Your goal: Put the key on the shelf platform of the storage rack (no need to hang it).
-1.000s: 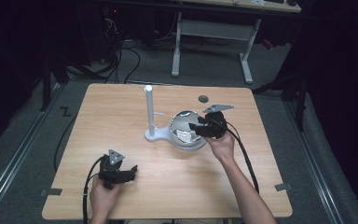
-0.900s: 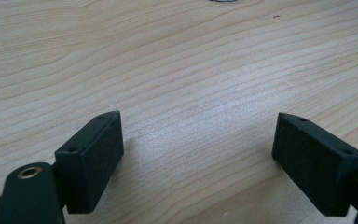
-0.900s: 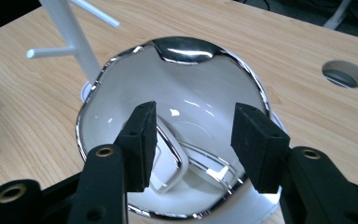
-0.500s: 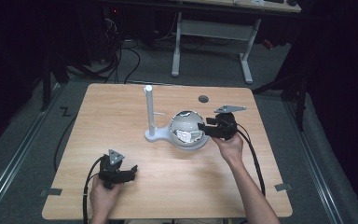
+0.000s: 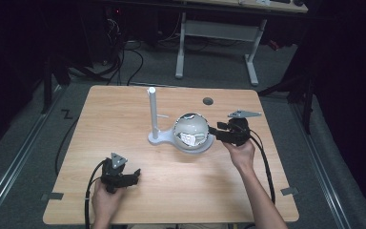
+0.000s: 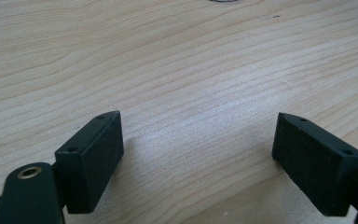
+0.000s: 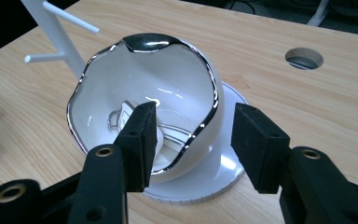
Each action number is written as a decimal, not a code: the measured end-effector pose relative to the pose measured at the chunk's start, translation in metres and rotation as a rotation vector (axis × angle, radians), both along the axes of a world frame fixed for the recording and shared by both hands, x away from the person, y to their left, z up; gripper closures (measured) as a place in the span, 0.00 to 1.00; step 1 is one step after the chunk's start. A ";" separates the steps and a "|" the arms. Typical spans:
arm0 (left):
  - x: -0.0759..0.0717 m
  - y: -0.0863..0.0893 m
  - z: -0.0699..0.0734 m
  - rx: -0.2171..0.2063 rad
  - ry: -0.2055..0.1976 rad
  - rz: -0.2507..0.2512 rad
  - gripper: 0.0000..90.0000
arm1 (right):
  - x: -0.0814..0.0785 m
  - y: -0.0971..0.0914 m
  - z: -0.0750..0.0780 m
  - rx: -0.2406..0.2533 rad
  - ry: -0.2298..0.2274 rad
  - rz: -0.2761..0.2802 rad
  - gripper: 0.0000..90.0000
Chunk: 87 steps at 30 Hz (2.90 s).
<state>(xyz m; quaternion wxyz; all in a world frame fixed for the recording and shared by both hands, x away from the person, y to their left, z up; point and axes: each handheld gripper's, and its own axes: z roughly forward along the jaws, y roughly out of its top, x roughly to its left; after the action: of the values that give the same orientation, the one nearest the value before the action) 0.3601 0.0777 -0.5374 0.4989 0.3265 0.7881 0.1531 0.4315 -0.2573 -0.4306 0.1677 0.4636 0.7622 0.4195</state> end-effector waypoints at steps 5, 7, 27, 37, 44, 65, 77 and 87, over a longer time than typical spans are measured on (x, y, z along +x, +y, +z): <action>0.000 0.000 0.000 0.001 0.000 0.000 0.19 | -0.004 -0.003 0.002 0.008 0.002 0.001 0.57; 0.000 0.000 0.000 0.001 0.000 -0.001 0.19 | -0.006 -0.006 0.001 0.011 -0.006 0.000 0.58; 0.000 0.000 0.000 0.002 -0.001 -0.001 0.19 | -0.035 -0.034 0.007 0.022 -0.035 -0.040 0.58; 0.000 0.000 0.000 0.002 -0.001 -0.001 0.19 | -0.046 -0.045 0.005 0.041 -0.032 -0.057 0.57; 0.000 0.000 0.000 0.003 -0.001 -0.002 0.19 | -0.058 -0.054 0.004 0.061 -0.038 -0.070 0.57; 0.000 0.000 0.000 0.002 -0.001 -0.001 0.19 | -0.086 -0.068 -0.002 0.105 -0.051 -0.087 0.56; 0.000 0.000 0.000 0.002 -0.001 -0.002 0.19 | -0.100 -0.070 -0.013 0.143 -0.036 -0.085 0.56; 0.000 0.000 0.000 0.004 -0.002 -0.003 0.19 | -0.104 -0.066 -0.027 0.153 -0.013 -0.074 0.56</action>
<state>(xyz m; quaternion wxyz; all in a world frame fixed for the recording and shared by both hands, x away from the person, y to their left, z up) 0.3602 0.0779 -0.5376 0.4993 0.3284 0.7868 0.1544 0.3270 -0.3230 -0.4571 0.1522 0.5002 0.7090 0.4732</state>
